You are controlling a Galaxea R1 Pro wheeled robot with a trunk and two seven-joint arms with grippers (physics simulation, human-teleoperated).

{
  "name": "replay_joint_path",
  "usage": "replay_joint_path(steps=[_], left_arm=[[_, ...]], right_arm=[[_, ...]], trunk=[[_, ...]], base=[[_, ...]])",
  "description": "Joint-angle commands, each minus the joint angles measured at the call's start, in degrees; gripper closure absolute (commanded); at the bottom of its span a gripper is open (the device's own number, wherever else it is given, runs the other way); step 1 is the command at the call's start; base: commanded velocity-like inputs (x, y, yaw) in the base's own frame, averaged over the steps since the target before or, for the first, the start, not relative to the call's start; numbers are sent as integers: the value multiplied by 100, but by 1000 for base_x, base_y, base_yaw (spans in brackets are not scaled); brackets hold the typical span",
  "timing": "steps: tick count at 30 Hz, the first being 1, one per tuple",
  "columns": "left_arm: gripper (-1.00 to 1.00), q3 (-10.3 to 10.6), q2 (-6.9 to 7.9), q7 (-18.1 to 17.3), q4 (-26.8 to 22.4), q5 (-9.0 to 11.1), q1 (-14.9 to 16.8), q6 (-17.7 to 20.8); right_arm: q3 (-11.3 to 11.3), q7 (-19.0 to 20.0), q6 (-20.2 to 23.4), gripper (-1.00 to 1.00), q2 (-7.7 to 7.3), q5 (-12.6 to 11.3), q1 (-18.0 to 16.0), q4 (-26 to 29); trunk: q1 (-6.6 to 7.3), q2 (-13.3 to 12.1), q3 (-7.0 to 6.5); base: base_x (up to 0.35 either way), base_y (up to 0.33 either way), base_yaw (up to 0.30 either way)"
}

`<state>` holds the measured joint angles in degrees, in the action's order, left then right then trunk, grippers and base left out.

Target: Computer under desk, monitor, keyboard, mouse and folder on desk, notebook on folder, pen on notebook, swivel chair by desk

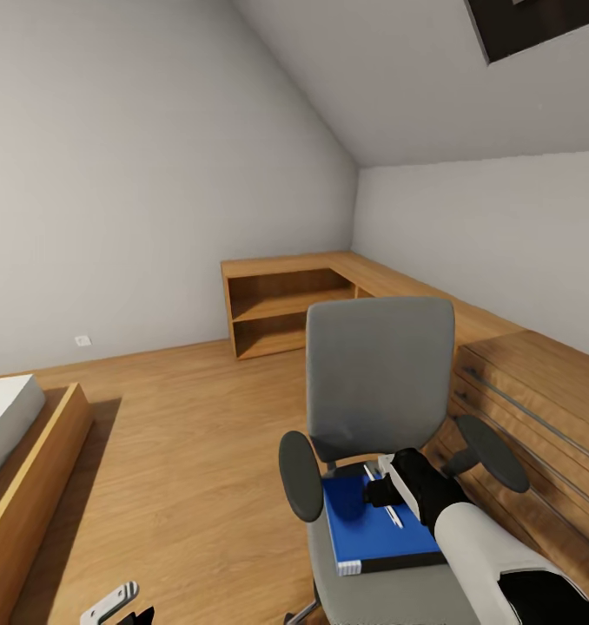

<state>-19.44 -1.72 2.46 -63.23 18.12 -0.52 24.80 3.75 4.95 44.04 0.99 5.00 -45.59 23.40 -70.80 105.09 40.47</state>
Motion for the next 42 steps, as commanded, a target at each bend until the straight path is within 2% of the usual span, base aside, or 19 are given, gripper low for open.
replay_joint_path(steps=[1,20,21,42], left_arm=[[-100,-7,-5,26,-14,60,-1,33],[-100,-7,-12,25,-14,60,-1,33],[-100,-7,-13,22,-14,60,-1,33],[-100,-7,-10,18,-14,60,-1,33]], right_arm=[[22,50,27,-100,-2,61,-2,7],[21,44,26,-100,6,71,6,7],[21,43,26,100,6,71,6,7],[20,58,34,100,-2,45,6,7]], trunk=[[0,3,5],[0,3,5],[0,3,5],[0,3,5]], base=[[0,0,0],[0,0,0],[0,0,0],[0,0,0]])
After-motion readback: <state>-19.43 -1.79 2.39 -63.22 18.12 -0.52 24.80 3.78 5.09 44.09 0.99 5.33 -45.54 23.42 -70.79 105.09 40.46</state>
